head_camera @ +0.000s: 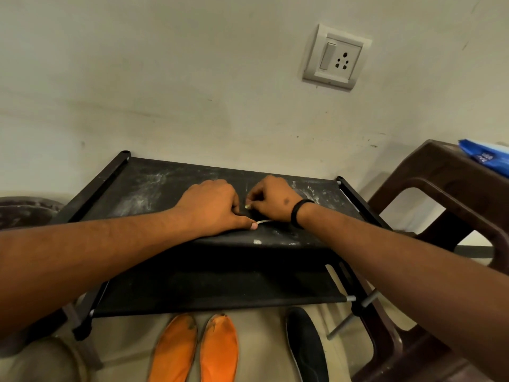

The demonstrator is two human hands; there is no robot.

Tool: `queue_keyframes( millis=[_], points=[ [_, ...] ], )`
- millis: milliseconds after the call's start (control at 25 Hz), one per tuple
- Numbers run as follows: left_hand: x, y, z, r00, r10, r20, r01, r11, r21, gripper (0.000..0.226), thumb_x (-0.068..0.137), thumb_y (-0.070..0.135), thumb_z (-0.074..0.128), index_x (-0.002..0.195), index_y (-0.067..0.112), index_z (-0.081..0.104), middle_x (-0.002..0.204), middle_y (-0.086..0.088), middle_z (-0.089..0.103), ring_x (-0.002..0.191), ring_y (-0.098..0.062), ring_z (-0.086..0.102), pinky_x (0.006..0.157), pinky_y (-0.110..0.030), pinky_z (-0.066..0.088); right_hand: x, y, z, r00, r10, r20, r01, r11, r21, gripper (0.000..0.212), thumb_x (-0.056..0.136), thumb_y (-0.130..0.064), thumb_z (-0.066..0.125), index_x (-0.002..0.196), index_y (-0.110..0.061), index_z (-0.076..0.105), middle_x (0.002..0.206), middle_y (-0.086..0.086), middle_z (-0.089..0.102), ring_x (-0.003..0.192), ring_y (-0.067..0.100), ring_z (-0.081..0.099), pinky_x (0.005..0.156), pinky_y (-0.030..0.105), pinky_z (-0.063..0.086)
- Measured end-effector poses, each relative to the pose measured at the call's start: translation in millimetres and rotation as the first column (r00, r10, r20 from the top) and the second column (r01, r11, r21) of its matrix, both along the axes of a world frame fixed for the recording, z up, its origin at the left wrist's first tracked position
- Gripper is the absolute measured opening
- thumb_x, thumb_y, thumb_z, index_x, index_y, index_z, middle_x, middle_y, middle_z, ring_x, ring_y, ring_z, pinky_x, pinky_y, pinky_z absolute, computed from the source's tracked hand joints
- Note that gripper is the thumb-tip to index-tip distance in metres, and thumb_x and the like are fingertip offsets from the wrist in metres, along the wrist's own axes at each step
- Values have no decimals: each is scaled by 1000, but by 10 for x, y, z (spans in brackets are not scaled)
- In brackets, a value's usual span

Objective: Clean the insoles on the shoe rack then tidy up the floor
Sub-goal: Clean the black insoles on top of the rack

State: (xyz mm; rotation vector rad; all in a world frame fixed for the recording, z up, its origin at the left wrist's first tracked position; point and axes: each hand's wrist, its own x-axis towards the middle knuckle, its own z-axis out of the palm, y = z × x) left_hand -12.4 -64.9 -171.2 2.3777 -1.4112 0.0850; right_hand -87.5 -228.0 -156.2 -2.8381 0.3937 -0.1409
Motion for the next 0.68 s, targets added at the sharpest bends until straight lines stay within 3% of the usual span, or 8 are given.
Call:
queue_keyframes(
  millis=[120, 280, 440, 520, 680],
  points=[
    [-6, 8, 5, 1000, -1, 12, 1, 1000, 7, 52, 71, 78, 66, 68, 26, 73, 63, 10, 63, 66, -6, 59, 72, -37, 56, -70, 11, 3, 996, 89, -15, -88, 996, 32, 9, 87, -16, 69, 89, -14, 77, 89, -1, 74, 79, 8, 64, 71, 19, 51],
    [-1, -22, -17, 1000, -1, -9, 1, 1000, -5, 50, 68, 79, 66, 68, 29, 72, 84, 14, 72, 84, -10, 65, 78, -39, 56, -71, -404, 59, 976, -215, 47, 218, 970, -104, 12, 89, -19, 64, 89, -19, 77, 92, 3, 74, 85, 19, 66, 84, 35, 56],
    [4, -7, -7, 1000, -5, 16, 5, 1000, 7, 49, 72, 75, 68, 64, 27, 69, 65, 10, 63, 67, -5, 56, 67, -32, 49, -186, 64, 14, 999, 54, -5, -53, 998, 45, 11, 86, -11, 67, 87, -14, 77, 90, 1, 75, 84, 12, 68, 78, 23, 54],
    [4, -14, -11, 1000, -7, 25, 7, 1000, 9, 49, 72, 75, 67, 65, 27, 70, 65, 10, 63, 67, -4, 55, 66, -32, 48, -224, 60, 21, 993, 110, -31, -109, 993, 39, 12, 86, -12, 66, 87, -15, 77, 88, -1, 75, 82, 10, 68, 78, 22, 55],
    [23, -39, -30, 1000, -1, 6, 1, 1000, 7, 52, 69, 79, 65, 68, 29, 73, 79, 14, 72, 77, -7, 63, 75, -37, 56, -150, -361, 94, 984, -176, -18, 173, 980, -103, 11, 88, -18, 67, 90, -15, 77, 92, 4, 75, 86, 18, 68, 86, 38, 57]
  ],
)
